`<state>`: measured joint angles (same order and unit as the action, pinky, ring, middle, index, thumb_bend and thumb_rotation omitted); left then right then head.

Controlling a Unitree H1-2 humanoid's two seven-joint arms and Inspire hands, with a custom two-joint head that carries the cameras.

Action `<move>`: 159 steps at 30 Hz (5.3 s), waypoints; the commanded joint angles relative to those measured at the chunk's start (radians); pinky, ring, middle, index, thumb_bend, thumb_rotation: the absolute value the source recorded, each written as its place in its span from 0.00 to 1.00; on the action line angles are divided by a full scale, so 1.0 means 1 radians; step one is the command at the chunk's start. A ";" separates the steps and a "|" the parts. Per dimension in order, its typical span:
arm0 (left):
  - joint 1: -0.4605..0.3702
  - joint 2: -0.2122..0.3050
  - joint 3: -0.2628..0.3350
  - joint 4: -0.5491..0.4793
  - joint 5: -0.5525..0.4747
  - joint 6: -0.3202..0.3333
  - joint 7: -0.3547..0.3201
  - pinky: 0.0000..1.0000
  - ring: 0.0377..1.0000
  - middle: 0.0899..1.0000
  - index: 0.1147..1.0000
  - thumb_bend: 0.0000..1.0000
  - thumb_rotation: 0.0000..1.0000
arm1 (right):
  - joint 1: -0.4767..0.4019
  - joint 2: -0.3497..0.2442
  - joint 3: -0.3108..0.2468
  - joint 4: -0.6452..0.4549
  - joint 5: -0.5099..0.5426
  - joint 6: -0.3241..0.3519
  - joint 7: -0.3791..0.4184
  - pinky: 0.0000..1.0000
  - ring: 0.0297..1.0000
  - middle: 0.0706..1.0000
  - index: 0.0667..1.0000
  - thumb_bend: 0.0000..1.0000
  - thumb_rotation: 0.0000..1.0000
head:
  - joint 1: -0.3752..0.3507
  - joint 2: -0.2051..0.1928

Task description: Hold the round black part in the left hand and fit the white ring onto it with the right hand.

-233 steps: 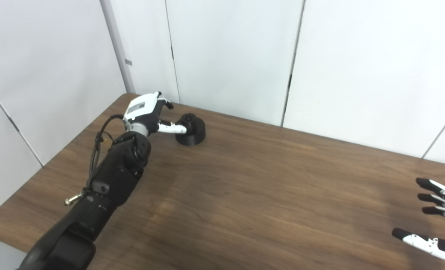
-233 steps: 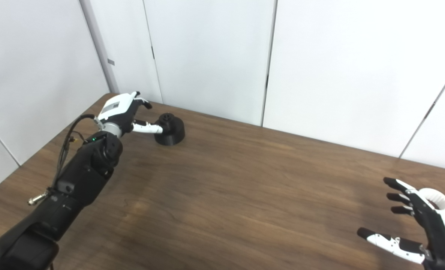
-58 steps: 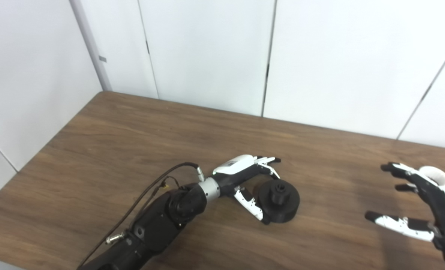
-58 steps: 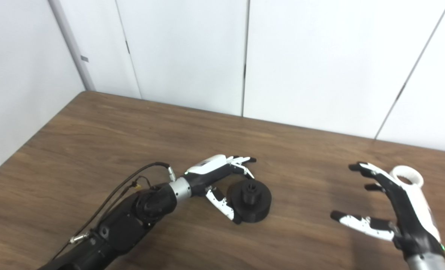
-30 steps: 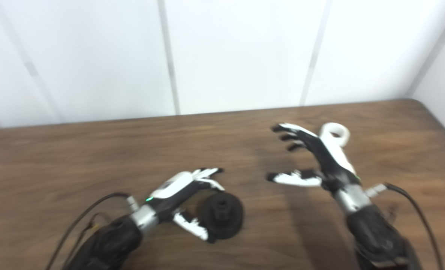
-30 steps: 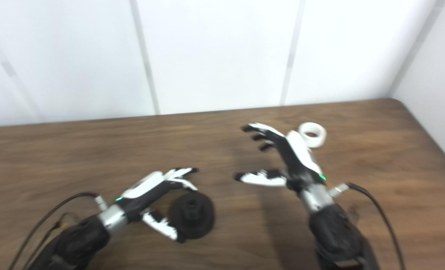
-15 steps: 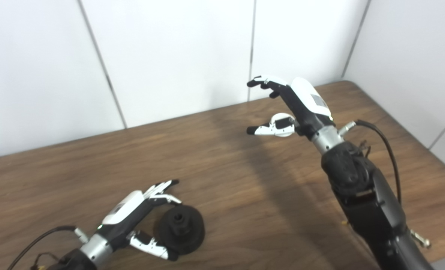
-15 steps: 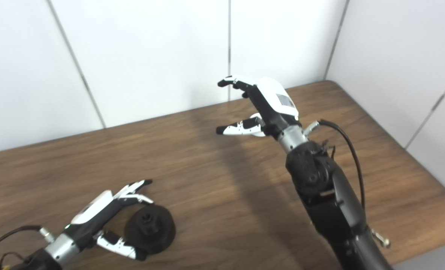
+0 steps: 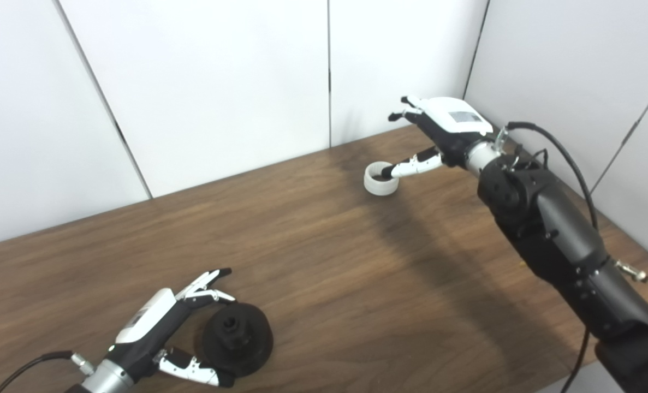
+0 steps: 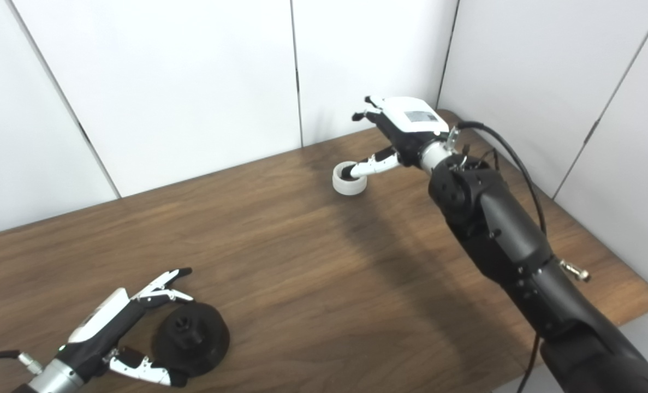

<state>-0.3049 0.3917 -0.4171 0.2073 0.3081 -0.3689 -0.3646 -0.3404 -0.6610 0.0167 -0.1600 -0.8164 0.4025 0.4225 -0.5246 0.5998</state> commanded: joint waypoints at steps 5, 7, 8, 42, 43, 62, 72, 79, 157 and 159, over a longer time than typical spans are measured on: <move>0.025 0.027 -0.020 0.018 0.012 0.026 -0.061 0.94 1.00 0.98 0.42 0.52 0.07 | -0.081 -0.047 0.010 0.055 0.005 0.009 0.001 0.89 0.98 0.98 0.84 0.74 0.62 | 0.000 0.001; 0.025 0.026 -0.019 0.021 0.009 0.024 -0.061 0.94 1.00 0.98 0.42 0.52 0.06 | -0.093 -0.050 0.014 0.080 0.025 0.002 0.005 0.88 0.97 0.97 0.84 0.75 0.63 | 0.004 0.004; 0.025 0.026 -0.019 0.022 0.010 0.023 -0.060 0.94 1.00 0.98 0.42 0.52 0.06 | -0.098 -0.051 0.016 0.090 0.035 0.001 0.007 0.88 0.97 0.97 0.84 0.75 0.63 | 0.004 0.004; 0.040 0.036 -0.019 -0.004 -0.003 0.041 -0.073 0.95 1.00 0.98 0.42 0.52 0.07 | -0.237 0.020 0.204 0.361 0.128 0.049 0.068 0.94 0.98 1.00 1.00 1.00 0.59 | 0.045 0.015; 0.041 0.036 -0.018 -0.004 -0.004 0.040 -0.072 0.95 1.00 0.98 0.42 0.52 0.07 | -0.238 0.021 0.206 0.367 0.130 0.050 0.068 0.94 0.98 1.00 1.00 1.00 0.58 | 0.046 0.015; 0.055 0.047 -0.018 -0.022 -0.011 0.056 -0.078 0.96 1.00 0.99 0.42 0.52 0.07 | -0.236 0.032 0.219 0.466 0.132 -0.016 -0.047 0.85 0.93 0.96 0.87 0.89 0.35 | 0.061 0.028; 0.060 0.051 -0.017 -0.037 -0.009 0.072 -0.090 0.96 1.00 0.99 0.42 0.52 0.06 | -0.227 0.038 0.222 0.488 0.126 -0.038 -0.147 0.82 0.88 0.90 0.72 0.76 0.22 | 0.060 0.031; 0.067 0.052 -0.016 -0.056 -0.005 0.088 -0.091 0.97 1.00 0.99 0.42 0.52 0.06 | -0.220 0.037 0.220 0.483 0.133 -0.032 -0.155 0.83 0.88 0.89 0.69 0.74 0.17 | 0.064 0.040; 0.046 -0.050 -0.044 -0.047 0.091 0.146 -0.046 0.93 1.00 0.99 0.42 0.52 0.07 | -0.025 0.074 0.162 -0.104 0.370 -0.171 -0.022 0.75 0.84 0.80 0.44 0.52 0.14 | 0.416 0.151; 0.044 -0.056 -0.044 -0.048 0.095 0.153 -0.048 0.93 1.00 0.98 0.42 0.52 0.07 | -0.020 0.072 0.162 -0.120 0.375 -0.175 -0.013 0.75 0.84 0.80 0.44 0.52 0.14 | 0.435 0.155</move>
<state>-0.2696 0.3361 -0.4292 0.1268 0.3794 -0.2651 -0.3626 -0.3304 -0.5726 0.1973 -0.2422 -0.4508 0.2622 0.4125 -0.0891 0.7547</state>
